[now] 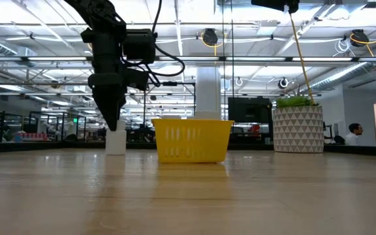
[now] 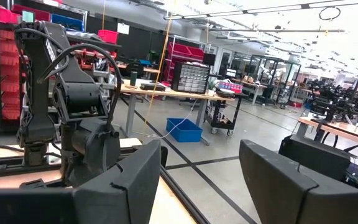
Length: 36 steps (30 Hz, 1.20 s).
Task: Pick and place pill bottles into a basket
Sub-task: Put the white pill bottle into the yellow bin
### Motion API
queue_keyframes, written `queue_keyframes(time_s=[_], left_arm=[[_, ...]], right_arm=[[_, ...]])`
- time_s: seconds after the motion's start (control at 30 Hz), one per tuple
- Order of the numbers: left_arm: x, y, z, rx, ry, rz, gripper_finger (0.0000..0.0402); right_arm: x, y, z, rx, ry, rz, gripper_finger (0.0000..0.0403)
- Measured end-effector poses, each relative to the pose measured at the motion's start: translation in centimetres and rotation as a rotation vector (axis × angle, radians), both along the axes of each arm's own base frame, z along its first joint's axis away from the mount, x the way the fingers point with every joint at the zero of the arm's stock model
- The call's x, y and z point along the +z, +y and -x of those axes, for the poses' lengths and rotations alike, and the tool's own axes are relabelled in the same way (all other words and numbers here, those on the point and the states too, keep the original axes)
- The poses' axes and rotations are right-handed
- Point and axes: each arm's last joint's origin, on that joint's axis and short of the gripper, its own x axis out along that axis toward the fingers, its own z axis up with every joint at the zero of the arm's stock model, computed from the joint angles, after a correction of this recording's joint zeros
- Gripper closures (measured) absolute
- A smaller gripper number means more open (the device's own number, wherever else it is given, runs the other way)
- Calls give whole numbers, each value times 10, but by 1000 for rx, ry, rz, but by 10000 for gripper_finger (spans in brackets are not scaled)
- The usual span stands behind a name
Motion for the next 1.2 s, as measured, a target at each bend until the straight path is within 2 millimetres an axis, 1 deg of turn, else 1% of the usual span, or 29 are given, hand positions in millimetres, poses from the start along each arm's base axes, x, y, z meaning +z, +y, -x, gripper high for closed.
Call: queue_keyframes(time_s=[0.23, 0.6, 0.73, 0.9, 1.2], left_arm=[[0, 0, 0, 7, 0, 1, 191], [0, 0, 0, 8, -3, -1, 151], [0, 1, -1, 8, -12, -5, 145], [1, 2, -5, 0, -49, -18, 154], [0, 0, -2, -4, -24, 17, 192]], right_arm=[[0, 0, 0, 0, 0, 0, 193], [0, 0, 0, 0, 0, 0, 193], [0, 0, 0, 0, 0, 0, 193], [0, 0, 0, 0, -1, 0, 193], [0, 0, 0, 0, -1, 0, 193]])
